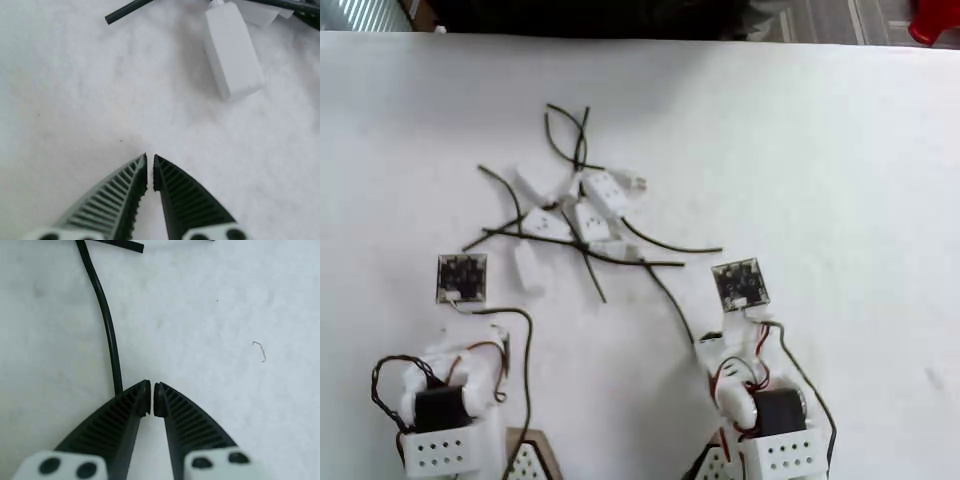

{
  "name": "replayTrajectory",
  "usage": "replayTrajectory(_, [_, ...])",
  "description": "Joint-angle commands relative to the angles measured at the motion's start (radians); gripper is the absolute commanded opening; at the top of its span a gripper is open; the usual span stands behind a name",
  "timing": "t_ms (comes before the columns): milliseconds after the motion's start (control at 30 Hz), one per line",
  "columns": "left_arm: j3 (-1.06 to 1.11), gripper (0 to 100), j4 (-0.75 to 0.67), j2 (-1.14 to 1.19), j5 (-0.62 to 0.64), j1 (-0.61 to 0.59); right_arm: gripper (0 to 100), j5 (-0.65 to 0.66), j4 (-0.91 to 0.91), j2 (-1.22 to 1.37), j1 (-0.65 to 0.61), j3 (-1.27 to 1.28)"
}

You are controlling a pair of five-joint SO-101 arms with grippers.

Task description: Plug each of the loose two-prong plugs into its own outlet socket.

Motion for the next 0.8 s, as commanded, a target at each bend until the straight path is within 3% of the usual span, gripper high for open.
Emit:
replayTrajectory(0, [-0.003, 5, -0.009, -0.004, -0.009, 0.016, 3.5, -0.006, 0.001, -0.008, -0.007, 0.011])
replayTrajectory(233, [-0.003, 5, -0.009, -0.004, -0.009, 0.018, 3.6, -0.006, 0.001, -0.008, -0.016, 0.011])
replayTrajectory(500, [-0.003, 5, -0.009, -0.004, -0.009, 0.016, 3.5, -0.006, 0.001, -0.008, -0.188, 0.011])
replayTrajectory(767, [-0.003, 5, -0.009, -0.004, -0.009, 0.016, 3.9, -0.003, 0.008, -0.008, -0.196, -0.012])
